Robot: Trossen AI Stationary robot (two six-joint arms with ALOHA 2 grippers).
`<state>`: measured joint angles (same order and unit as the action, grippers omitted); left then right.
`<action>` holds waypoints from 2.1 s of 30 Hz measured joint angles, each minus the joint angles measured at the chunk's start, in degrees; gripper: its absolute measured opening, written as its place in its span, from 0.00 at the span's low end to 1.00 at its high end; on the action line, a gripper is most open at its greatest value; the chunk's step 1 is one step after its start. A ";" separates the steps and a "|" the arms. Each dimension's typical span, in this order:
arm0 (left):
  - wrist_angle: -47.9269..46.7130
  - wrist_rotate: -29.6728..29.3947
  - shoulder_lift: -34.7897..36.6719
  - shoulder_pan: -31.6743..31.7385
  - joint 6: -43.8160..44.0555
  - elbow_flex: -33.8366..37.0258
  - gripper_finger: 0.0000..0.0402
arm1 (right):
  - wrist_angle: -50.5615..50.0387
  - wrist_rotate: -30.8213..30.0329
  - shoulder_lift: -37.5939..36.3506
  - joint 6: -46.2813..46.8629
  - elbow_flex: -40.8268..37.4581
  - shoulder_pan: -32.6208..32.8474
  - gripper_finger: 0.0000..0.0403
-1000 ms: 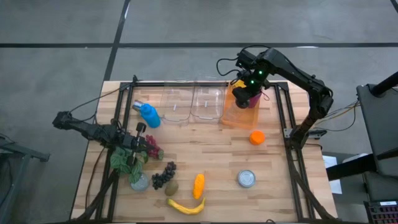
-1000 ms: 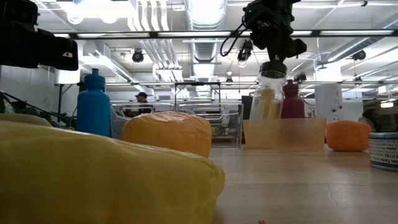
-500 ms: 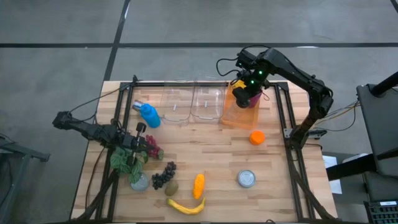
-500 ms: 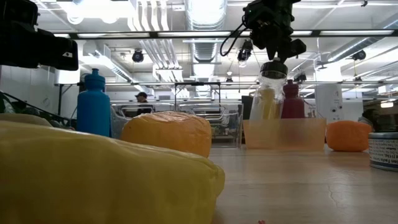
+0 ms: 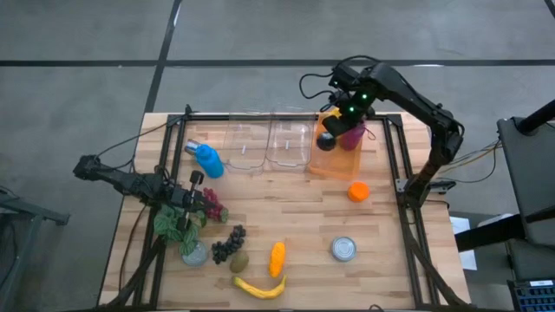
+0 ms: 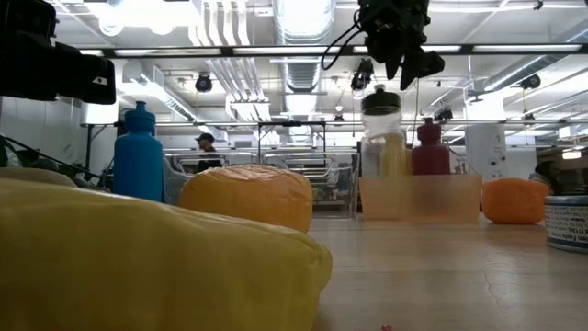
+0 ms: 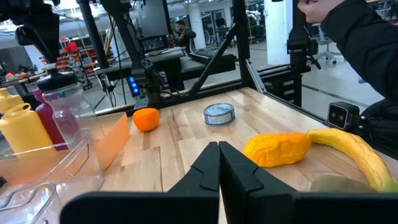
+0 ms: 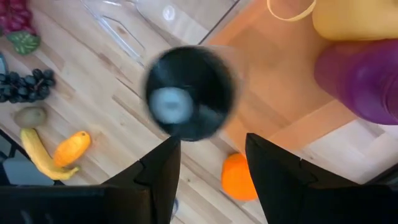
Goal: Pick & Place Food Item
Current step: Put the transparent water bottle into the orange bin, then put the blue water bottle into the orange bin
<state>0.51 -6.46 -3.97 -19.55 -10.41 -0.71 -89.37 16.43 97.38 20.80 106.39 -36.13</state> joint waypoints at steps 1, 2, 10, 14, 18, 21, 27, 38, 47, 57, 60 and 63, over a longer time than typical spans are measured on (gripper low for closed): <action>0.00 -0.02 0.00 0.02 0.00 0.00 0.00 | -0.01 -0.02 0.36 0.00 -0.02 0.03 0.44; 0.00 0.00 0.00 0.00 0.00 0.00 0.00 | -0.03 -0.04 0.78 0.00 -0.06 0.07 0.44; 0.00 -0.01 0.00 0.02 0.00 0.01 0.00 | -0.42 -0.07 2.19 -0.26 0.36 0.12 0.44; 0.00 0.00 0.00 0.00 0.00 0.02 0.00 | -0.45 -0.07 2.13 -0.42 1.02 0.12 0.44; 0.00 0.00 0.00 0.02 -0.02 0.00 0.00 | -0.62 -0.07 2.13 -0.46 1.39 0.12 0.44; 0.00 0.00 0.00 0.00 0.00 0.00 0.00 | -0.64 -0.07 2.13 -0.46 1.53 0.12 0.44; 0.00 0.00 0.00 0.02 0.00 0.02 0.00 | -0.63 -0.81 1.02 -0.46 2.12 0.12 0.44; 0.00 0.00 0.00 0.00 -0.02 0.02 0.00 | 0.59 -10.12 -7.08 -1.97 2.36 7.68 0.44; 0.00 0.00 0.00 0.02 0.00 0.01 0.00 | 3.04 -29.46 -12.98 3.02 -0.29 26.07 0.44; 0.00 0.00 0.00 0.00 0.00 0.02 0.00 | 21.20 -40.66 -25.79 11.05 -19.67 43.32 0.46; 0.00 -0.02 0.00 0.02 0.00 0.00 0.00 | 28.20 -46.10 -30.16 13.60 -27.41 48.12 0.47; 0.00 0.00 0.00 0.01 0.00 0.01 0.00 | 34.21 -51.38 -33.22 14.75 -34.38 52.76 0.47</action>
<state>0.51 -6.46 -3.97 -19.54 -10.41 -0.70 -55.16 -34.96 64.16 35.55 72.01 16.63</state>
